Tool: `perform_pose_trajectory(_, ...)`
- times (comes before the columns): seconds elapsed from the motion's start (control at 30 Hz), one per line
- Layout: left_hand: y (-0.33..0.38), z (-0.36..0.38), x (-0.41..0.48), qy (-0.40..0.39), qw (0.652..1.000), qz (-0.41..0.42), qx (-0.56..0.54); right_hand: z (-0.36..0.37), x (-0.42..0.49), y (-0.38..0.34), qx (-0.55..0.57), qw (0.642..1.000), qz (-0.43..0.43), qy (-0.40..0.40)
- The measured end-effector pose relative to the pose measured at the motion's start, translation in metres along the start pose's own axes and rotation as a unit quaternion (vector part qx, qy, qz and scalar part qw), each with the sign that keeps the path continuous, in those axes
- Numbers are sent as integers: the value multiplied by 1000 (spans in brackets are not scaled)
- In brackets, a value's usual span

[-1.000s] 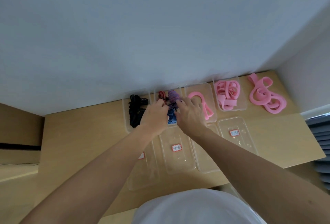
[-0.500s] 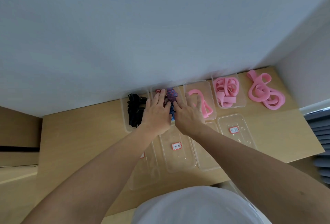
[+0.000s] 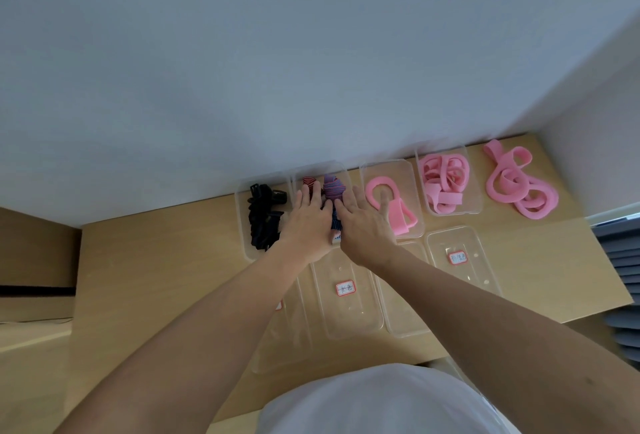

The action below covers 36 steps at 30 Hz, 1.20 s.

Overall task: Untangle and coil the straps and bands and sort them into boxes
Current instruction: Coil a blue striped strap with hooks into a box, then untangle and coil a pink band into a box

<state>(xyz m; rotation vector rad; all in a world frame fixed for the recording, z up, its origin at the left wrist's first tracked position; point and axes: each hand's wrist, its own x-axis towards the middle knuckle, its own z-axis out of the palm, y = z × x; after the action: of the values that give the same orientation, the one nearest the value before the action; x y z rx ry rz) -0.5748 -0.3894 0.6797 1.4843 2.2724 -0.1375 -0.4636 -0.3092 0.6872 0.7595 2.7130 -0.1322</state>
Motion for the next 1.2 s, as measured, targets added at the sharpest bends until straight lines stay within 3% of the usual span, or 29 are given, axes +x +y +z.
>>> perform_pose_trajectory(0.43, 11, -10, -4, -30, 999, -17, -11, -10, -4, 3, 29, 999, -9, -27)
perform_pose_trajectory(0.63, 22, -25, -7, 59, 998, -5, 29, -22, -16, 14, -8, 999, -16, 39)
perform_pose_trajectory(0.83, 60, -45, -11, 47, 998, 12, 30, -39, -32, 66, -54, 996, 30, 59)
perform_pose_trajectory(1.2, 187, -49, 4, 67, 996, 41, 34, -46, -121, 211, -8, 992, 87, 88)
